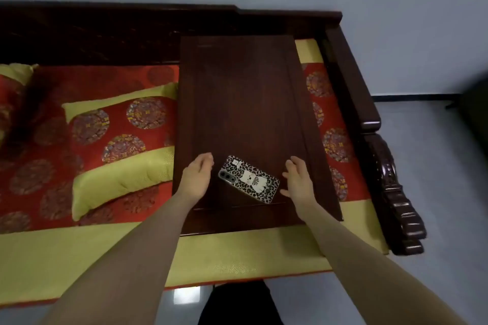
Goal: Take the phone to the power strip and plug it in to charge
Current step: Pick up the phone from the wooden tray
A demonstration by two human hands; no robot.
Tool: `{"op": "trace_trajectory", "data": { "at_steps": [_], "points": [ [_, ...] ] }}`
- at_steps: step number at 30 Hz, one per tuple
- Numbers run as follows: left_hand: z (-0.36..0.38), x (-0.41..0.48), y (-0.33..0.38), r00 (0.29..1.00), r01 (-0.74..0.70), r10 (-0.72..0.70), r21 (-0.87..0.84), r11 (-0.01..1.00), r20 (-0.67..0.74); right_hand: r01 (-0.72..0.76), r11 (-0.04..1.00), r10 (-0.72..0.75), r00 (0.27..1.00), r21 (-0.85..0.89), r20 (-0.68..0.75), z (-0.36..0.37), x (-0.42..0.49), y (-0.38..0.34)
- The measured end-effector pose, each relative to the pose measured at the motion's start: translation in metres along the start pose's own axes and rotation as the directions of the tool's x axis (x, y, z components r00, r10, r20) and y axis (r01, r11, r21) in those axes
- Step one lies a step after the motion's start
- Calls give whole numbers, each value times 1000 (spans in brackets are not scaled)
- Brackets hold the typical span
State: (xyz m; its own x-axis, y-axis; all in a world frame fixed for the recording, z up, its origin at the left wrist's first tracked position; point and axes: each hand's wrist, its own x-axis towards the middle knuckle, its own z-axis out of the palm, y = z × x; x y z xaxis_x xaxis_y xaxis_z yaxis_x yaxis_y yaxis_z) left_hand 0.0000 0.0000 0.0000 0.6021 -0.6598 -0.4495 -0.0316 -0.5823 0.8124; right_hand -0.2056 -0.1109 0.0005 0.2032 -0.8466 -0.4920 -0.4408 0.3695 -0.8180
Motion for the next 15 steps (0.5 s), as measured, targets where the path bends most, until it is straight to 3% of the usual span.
{"op": "trace_trajectory", "data": {
  "at_steps": [3,7,11,15],
  "points": [
    [9,18,-2,967,243,-214,-242,939,142,-160,972,158,987,175,25,7,9,3],
    [7,32,-2,947,296,-231,-322,900,224,-225,934,223,974,276,39,6,20,9],
    [4,38,-3,906,397,-317,-304,866,280,-225,937,226,974,268,29,3,24,13],
    [11,35,-6,884,409,-352,-142,902,309,-228,945,232,973,235,12,1,26,18]
  ]
}}
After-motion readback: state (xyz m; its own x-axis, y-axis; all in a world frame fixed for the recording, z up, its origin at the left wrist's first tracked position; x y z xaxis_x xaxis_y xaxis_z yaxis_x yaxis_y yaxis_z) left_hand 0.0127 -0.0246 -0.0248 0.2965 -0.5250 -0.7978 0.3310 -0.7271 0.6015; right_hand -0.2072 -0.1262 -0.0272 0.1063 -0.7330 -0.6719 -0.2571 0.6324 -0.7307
